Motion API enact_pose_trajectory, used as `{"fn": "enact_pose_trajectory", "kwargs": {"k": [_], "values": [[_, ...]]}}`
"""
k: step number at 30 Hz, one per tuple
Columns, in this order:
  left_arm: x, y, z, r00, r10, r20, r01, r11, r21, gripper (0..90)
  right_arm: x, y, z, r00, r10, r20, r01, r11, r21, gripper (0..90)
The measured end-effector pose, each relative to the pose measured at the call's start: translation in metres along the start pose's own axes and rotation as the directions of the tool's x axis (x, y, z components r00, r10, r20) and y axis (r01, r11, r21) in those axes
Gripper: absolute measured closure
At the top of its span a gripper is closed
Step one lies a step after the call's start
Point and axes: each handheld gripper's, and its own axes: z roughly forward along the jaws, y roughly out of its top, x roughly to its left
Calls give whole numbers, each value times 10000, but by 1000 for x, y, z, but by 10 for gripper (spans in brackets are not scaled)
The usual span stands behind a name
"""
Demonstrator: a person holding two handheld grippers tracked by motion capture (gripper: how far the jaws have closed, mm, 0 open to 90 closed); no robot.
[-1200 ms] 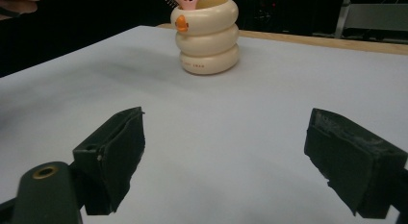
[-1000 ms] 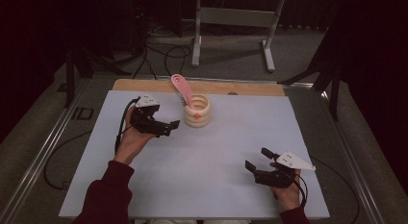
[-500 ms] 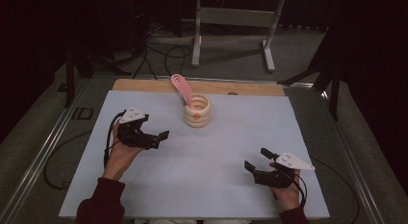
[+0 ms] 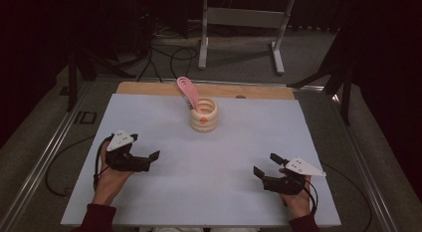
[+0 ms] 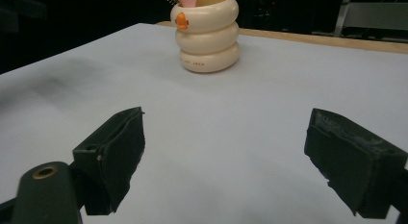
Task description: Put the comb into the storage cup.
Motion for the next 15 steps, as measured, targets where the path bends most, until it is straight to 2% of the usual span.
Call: {"fn": "enact_pose_trajectory", "kwargs": {"k": [5, 13, 15], "values": [[4, -19, -11, 9998, -183, -13, 182, 9987, -484, 2, -1, 0, -1, 10000, 32, 52, -32, 10000, 1, 141], [3, -40, -23, 9996, -58, -285, 35, 9969, -782, 2, 0, -1, -2, 10000, -11, 58, 11, 10000, -1, 140], [3, -44, -27, 9992, -115, -380, 75, 9947, -1029, 2, 0, -1, -3, 9999, -14, 108, 14, 10000, -21, 139]]}}
